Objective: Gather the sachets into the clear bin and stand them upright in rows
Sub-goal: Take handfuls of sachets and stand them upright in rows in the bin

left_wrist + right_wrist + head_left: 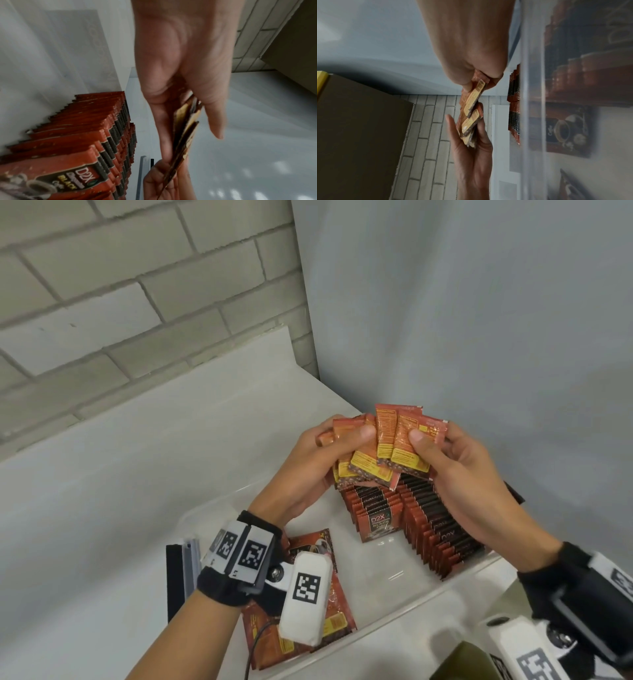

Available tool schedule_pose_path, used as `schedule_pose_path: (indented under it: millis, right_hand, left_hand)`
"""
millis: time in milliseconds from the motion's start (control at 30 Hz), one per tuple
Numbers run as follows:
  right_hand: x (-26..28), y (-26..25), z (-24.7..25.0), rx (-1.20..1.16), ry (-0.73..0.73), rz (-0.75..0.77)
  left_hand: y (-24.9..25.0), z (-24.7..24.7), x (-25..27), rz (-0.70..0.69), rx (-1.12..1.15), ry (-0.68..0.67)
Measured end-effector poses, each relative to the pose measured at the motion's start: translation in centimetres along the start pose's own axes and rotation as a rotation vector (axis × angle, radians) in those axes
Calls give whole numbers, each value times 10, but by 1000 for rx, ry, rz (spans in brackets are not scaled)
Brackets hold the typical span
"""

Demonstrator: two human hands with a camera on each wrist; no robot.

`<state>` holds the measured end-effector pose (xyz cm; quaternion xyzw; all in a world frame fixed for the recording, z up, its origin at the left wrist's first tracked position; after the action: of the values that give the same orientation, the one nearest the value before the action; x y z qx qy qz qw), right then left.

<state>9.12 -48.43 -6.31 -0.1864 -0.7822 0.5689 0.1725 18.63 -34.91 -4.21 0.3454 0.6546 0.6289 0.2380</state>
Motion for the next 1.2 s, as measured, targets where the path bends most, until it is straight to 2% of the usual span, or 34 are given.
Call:
schedule_pose_path:
  millis: [133,300,500,633,733,800,900,967,1033,1200]
  right_hand:
    - [1,-3,0,-56,4,22]
    - [5,-5,-7,-55,-85,80]
    - [14,-10,-15,98,-193,205]
    - [16,-8,-13,364,-112,305]
    - [18,-9,-12,479,-62,373]
    - [22,-8,-18,511,-154,377]
    - [29,1,-34,634,-428,352]
    - [31,8,-42,761,-544,411]
    - [29,10,-42,788,-529,428]
    - [25,10,-34,691,-453,348]
  left_hand:
    - [2,-7,3,30,23,-75]
    - [-3,-16,5,54,1,-122]
    - [-12,-20,7,131,18,-253]
    - [-18,-16,6,195,-13,-241]
    - [-20,-18,6,227,11,-232]
    - [-21,-20,6,231,12,-255]
    - [-22,-22,5,236,-8,-254]
    - [-22,-25,7,235,-37,-276]
    - [-23,-26,9,241,-59,-319]
    - [-22,-32,13,228,-53,-402]
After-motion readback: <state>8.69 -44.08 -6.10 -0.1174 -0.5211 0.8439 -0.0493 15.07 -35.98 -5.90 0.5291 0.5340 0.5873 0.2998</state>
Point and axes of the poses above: each hand's wrist, its own x-axis away from the middle knuckle, its own z-axis out of the back of the hand, y = z × x, the point moved 5 cm from there along -x, towards the middle knuckle, and after that the axes turned 7 degrees about -x, right-handed, at the moved point
